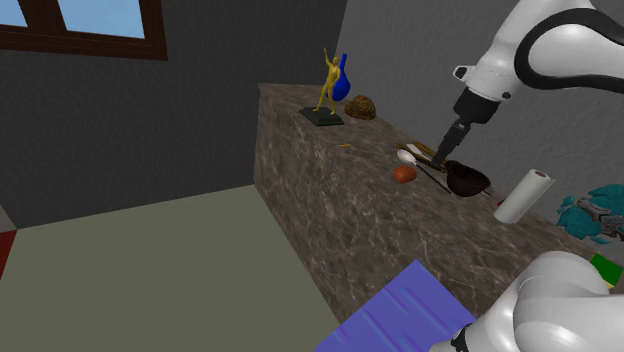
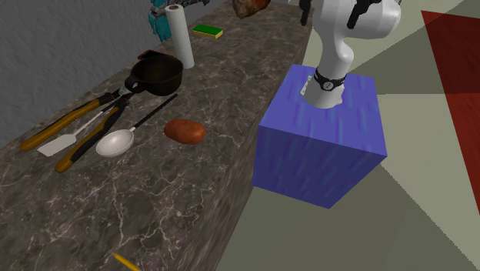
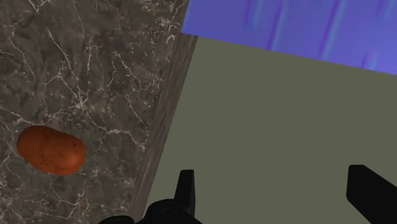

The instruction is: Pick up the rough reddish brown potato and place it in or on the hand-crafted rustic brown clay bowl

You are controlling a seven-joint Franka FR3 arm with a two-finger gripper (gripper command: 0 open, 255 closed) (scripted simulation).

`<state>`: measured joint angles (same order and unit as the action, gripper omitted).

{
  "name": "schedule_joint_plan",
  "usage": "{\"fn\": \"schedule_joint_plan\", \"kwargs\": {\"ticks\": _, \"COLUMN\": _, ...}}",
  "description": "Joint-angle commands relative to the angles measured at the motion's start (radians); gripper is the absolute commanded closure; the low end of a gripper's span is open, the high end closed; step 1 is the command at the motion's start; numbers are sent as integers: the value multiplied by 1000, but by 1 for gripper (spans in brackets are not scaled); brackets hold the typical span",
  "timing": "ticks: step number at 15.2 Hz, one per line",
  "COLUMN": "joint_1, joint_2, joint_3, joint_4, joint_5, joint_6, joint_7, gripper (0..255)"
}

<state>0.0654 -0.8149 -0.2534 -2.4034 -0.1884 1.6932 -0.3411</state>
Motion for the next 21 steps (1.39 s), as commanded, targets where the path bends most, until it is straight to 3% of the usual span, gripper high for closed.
{"fn": "schedule_joint_plan", "kwargs": {"ticks": 1, "joint_1": 12, "joint_2": 23, "joint_3": -67, "joint_4": -7, "joint_5": -42, "joint_6": 25, "joint_7": -123, "gripper": 0}}
{"fn": "schedule_joint_plan", "kwargs": {"ticks": 8, "joint_1": 81, "joint_2": 177, "joint_3": -288, "joint_4": 34, "joint_5": -148, "joint_6": 127, "joint_7": -513, "gripper": 0}}
{"fn": "schedule_joint_plan", "kwargs": {"ticks": 13, "joint_1": 166, "joint_2": 347, "joint_3": -454, "joint_4": 112, "joint_5": -168, "joint_6": 217, "joint_7": -798, "gripper": 0}}
{"fn": "schedule_joint_plan", "kwargs": {"ticks": 17, "joint_1": 252, "joint_2": 525, "joint_3": -595, "joint_4": 197, "joint_5": -119, "joint_6": 298, "joint_7": -1048, "gripper": 0}}
{"fn": "schedule_joint_plan", "kwargs": {"ticks": 21, "joint_1": 329, "joint_2": 765, "joint_3": -727, "joint_4": 296, "joint_5": 37, "joint_6": 378, "joint_7": -1350, "gripper": 0}}
